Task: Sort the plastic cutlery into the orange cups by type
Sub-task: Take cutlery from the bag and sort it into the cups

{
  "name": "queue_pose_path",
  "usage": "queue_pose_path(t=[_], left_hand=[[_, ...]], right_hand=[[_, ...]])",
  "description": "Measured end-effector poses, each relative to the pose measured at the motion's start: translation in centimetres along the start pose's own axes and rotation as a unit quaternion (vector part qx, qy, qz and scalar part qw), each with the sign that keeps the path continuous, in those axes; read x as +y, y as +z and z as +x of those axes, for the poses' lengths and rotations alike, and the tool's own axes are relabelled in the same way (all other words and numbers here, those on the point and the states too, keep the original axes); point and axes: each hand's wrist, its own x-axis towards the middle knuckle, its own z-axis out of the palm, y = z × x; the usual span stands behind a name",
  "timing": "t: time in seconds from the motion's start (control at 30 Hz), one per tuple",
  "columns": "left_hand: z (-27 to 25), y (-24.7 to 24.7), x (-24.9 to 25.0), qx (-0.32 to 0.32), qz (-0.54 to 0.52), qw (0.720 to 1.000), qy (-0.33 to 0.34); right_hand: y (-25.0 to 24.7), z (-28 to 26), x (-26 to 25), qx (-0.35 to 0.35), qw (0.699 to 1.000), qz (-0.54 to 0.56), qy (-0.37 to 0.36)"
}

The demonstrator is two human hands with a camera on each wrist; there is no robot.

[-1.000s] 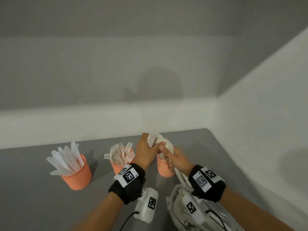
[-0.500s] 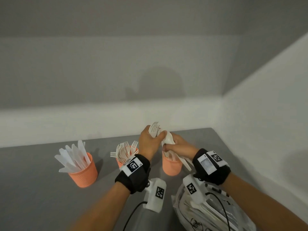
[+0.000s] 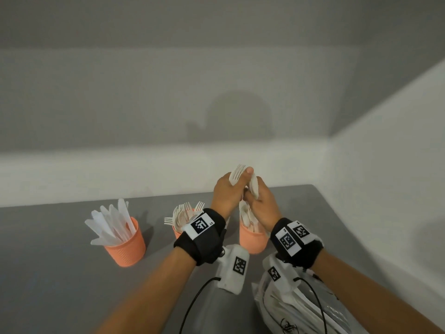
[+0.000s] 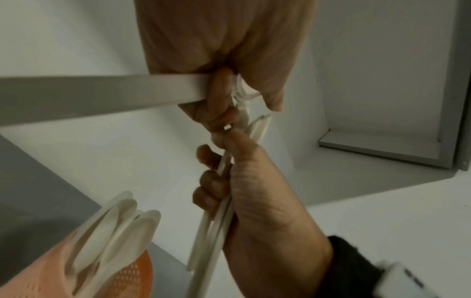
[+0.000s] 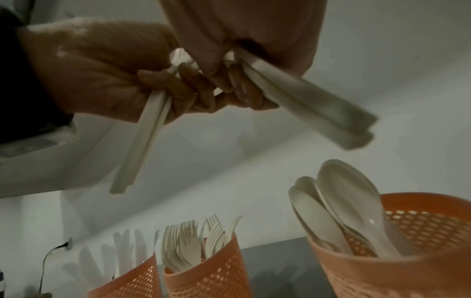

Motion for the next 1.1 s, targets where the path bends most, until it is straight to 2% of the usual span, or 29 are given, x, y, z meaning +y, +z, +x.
queue_pose_path(t=[0.1, 0.23, 0.43, 0.6, 0.73, 0.83, 0.97, 1.1], left_hand=[[0.2, -1.3, -0.4, 0.066, -0.006, 0.998, 0.004], [0.7, -4.7, -1.3, 0.166, -0.085, 0.982, 0.008], [1.6, -9.1, -3.5, 0.237, -0.143, 0.961, -0.001], [1.2, -9.4, -6.4, 0.224, -0.070, 0.972, -0.007], [1.1, -8.2, -7.8, 0.196, -0.076, 0.977, -0.023], [1.2, -7.1, -9.6, 0.178, -0.068, 0.982, 0.003], [0.9, -6.2, -12.5, 0.194, -0.006, 0.981, 0.024], [0.4, -6.0, -14.0, 0.180, 0.093, 0.977, 0.066]], right_hand=[[-0.7, 1.0, 0.1, 0.073, 0.996, 0.050, 0.012], [-1.4, 2.2, 0.9, 0.166, 0.973, 0.139, 0.085], [-0.6, 2.8, 2.8, 0.207, 0.953, 0.172, 0.142], [-0.4, 2.5, 4.8, 0.201, 0.952, 0.169, 0.154], [-0.4, 2.2, 6.4, 0.199, 0.958, 0.133, 0.158], [-0.2, 2.3, 7.3, 0.197, 0.962, 0.099, 0.164], [0.2, 2.1, 7.5, 0.214, 0.969, 0.052, 0.115], [0.7, 2.0, 7.7, 0.184, 0.980, -0.018, 0.071]])
